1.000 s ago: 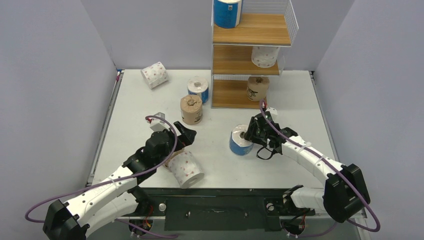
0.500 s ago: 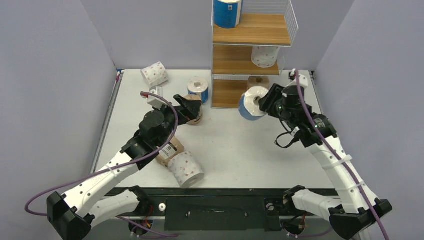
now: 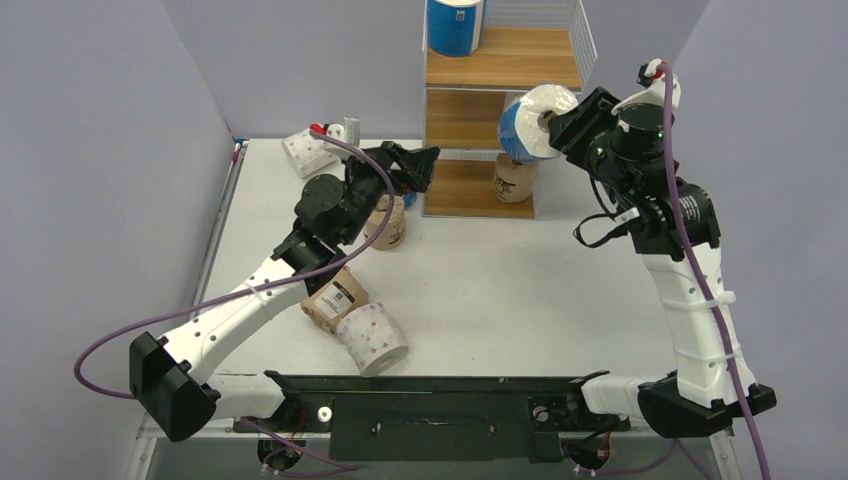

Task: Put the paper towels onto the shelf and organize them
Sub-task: Place the paper towel on the shelf.

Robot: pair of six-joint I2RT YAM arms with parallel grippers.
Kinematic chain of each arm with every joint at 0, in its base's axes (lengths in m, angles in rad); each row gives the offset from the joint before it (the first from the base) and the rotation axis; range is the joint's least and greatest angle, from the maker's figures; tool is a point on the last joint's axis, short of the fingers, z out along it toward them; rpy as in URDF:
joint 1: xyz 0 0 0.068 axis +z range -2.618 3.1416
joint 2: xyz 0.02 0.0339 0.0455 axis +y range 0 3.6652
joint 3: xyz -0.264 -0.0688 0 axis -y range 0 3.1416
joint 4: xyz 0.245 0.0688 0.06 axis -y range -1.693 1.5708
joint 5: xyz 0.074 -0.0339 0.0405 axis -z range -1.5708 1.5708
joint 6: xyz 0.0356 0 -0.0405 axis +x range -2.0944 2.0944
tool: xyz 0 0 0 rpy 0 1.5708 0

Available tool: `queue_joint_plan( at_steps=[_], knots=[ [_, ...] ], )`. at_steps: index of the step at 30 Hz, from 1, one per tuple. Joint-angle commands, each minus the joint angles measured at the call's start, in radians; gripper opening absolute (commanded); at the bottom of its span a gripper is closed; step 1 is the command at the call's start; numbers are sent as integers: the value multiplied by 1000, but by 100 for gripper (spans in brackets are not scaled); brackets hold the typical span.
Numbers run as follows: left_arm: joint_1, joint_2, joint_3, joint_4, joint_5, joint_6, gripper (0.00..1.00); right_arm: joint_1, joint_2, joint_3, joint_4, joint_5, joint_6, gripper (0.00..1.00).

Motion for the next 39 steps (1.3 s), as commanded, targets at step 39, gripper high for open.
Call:
queue_joint_plan(
  at_steps=[39],
  knots=[
    [-36,559,456,608,370,914,96,-50,296,294,340,-61,198,40]
  ],
)
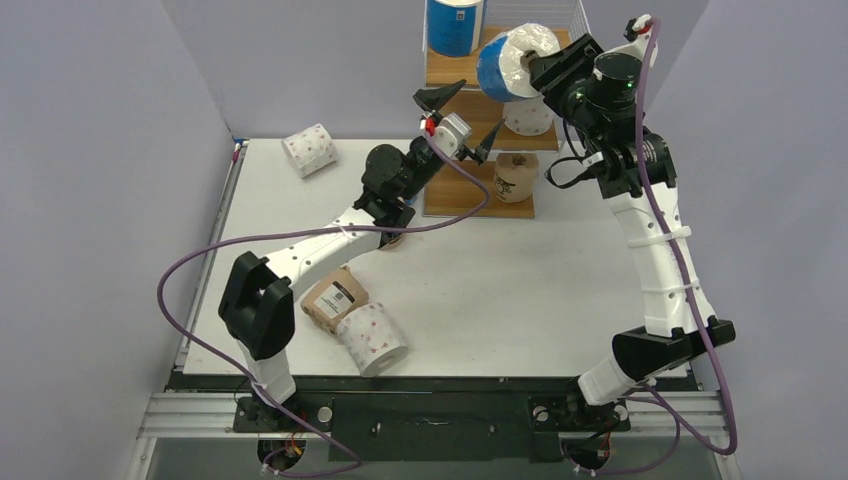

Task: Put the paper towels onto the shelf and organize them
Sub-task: Place the paper towel on the shelf.

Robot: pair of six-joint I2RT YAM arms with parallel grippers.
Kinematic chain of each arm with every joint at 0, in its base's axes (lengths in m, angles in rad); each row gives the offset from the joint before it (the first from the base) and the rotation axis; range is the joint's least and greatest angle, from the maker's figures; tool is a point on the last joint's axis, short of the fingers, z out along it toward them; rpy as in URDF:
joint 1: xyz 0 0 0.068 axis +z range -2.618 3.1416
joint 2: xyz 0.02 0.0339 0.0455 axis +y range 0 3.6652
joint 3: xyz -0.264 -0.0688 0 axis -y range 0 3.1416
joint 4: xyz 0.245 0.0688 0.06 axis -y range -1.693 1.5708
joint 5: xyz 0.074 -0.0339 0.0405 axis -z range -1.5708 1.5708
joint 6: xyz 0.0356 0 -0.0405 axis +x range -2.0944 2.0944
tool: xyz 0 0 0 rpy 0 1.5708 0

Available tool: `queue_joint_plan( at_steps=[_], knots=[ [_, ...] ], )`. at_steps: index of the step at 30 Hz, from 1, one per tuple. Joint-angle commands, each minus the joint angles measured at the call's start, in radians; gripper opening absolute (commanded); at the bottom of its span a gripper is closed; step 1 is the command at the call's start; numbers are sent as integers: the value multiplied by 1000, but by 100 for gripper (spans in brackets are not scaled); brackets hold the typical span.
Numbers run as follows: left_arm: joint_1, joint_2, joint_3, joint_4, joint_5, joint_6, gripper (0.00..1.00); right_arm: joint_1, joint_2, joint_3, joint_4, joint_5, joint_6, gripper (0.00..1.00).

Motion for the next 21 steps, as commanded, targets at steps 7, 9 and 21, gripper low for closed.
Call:
queue_joint_plan(
  at_steps=[7,9,21],
  knots=[
    [-26,83,161,73,-25,65,96,-3,7,49,121,-19,29,40],
    [-27,97,179,71,-32,59,96,-6,10,49,123,-20,29,40],
    [-31,191,304,7,-47,14,97,-11,26,27,153,-24,40,40]
  ],
)
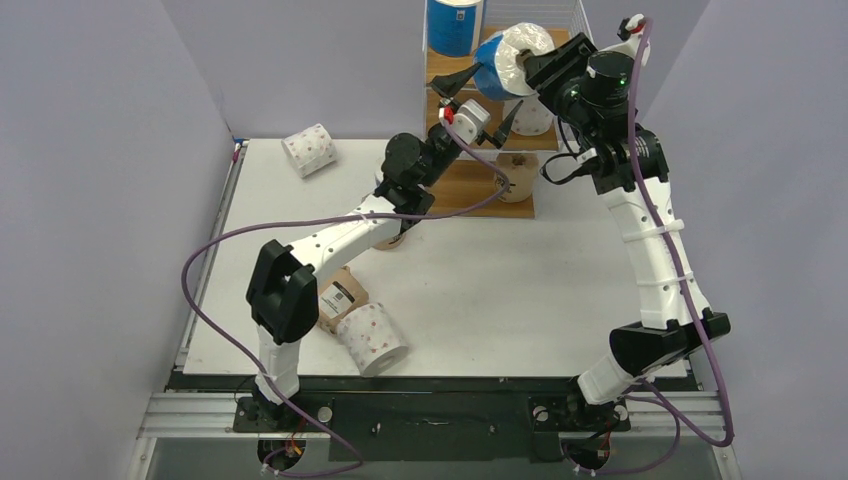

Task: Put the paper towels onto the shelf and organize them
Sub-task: Place the paper towel on the shelf.

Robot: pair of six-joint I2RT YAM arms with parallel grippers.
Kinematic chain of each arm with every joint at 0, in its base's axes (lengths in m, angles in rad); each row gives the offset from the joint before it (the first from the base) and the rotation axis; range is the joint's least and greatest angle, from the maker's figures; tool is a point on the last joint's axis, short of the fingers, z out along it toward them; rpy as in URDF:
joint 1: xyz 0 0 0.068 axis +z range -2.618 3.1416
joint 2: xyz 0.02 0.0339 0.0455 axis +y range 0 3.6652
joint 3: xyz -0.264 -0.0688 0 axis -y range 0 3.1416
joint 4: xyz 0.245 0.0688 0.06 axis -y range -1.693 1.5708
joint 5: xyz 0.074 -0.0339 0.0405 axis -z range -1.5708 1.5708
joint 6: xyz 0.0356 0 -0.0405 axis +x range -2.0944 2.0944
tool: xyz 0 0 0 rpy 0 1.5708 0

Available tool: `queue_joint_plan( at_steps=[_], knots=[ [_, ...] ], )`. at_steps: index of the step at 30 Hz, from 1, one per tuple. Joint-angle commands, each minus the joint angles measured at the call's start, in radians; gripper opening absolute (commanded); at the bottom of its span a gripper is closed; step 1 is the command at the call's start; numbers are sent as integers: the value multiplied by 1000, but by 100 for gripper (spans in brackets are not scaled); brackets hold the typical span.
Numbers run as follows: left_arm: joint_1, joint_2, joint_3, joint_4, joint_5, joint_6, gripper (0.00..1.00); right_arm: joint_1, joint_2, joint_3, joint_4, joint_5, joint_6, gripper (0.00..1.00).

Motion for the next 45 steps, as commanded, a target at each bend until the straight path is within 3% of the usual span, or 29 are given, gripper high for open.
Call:
queue_joint_plan(
  at_steps=[1,4,9,14,20,34,45],
  knots=[
    [-5,37,81,-12,-20,-28,98,-13,-3,27,134,-12,25,40],
    [-4,53,103,-29,-27,-36,100,-20,3,32,139,-18,28,40],
    [-1,81,134,-48,-36,-57,88,-30,8,33,141,-21,30,40],
    [0,96,156,-60,-43,-76,82,-38,12,28,148,-36,37,41],
    [1,112,190,-91,-60,-86,76,-44,16,32,150,-55,44,50],
    [7,150,274,-186,-133,-125,74,-55,23,61,148,-113,53,68],
    [11,185,373,-281,-201,-195,74,-71,12,74,129,-153,48,74]
  ],
)
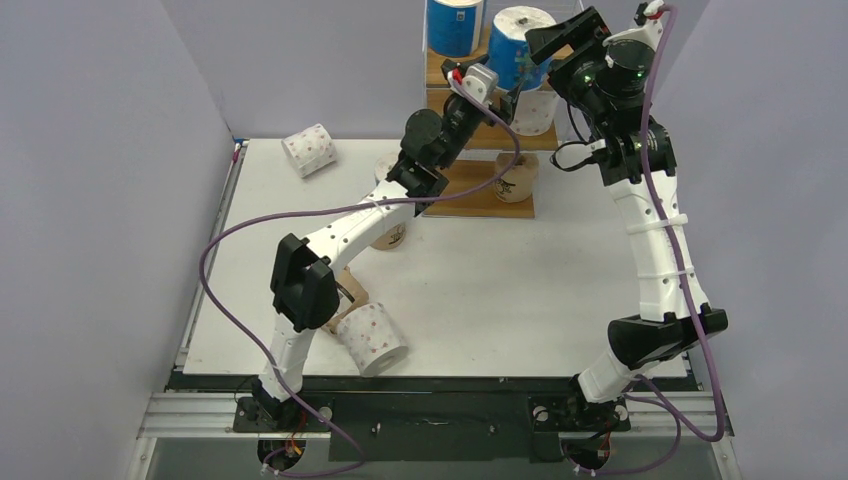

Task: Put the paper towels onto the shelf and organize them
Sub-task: Place the paper towel on the shelf.

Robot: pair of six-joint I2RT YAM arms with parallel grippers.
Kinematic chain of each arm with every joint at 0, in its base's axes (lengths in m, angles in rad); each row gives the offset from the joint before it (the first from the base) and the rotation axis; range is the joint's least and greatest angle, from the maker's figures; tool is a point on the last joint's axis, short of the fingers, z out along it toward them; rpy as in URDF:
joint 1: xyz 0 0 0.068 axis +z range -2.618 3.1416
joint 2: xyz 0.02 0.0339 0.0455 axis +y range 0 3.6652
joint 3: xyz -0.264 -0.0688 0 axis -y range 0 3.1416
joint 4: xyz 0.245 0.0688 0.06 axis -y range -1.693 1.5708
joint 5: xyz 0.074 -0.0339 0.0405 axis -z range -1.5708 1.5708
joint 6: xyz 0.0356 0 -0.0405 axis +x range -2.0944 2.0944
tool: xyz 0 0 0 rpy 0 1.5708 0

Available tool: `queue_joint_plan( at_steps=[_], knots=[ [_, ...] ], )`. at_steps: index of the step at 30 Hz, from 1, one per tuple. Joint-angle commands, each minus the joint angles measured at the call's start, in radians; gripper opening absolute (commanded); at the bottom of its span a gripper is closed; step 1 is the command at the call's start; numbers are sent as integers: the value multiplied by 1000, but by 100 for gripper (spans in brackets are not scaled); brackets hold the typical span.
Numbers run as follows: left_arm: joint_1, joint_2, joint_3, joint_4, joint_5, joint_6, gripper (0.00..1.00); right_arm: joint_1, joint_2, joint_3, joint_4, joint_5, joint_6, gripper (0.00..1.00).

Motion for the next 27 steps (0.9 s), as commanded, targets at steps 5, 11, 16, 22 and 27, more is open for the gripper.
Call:
queue_joint_plan(
  at_steps=[5,11,16,22,27],
  knots=[
    [17,44,112,-89,-82,-77,74,-22,-59,-25,49,-18,1,75],
    [18,42,118,-81,-81,-103,74,-27,-106,-76,78,-5,-17,75],
    [16,7,124,-103,-60,-115,79,-27,-144,-117,102,-3,-35,75],
    [5,-82,87,-124,-33,-94,93,-27,-221,-217,186,-35,-62,74],
    [-21,-210,-26,-106,-30,-56,97,-23,-324,-377,300,-9,-77,72]
  ],
)
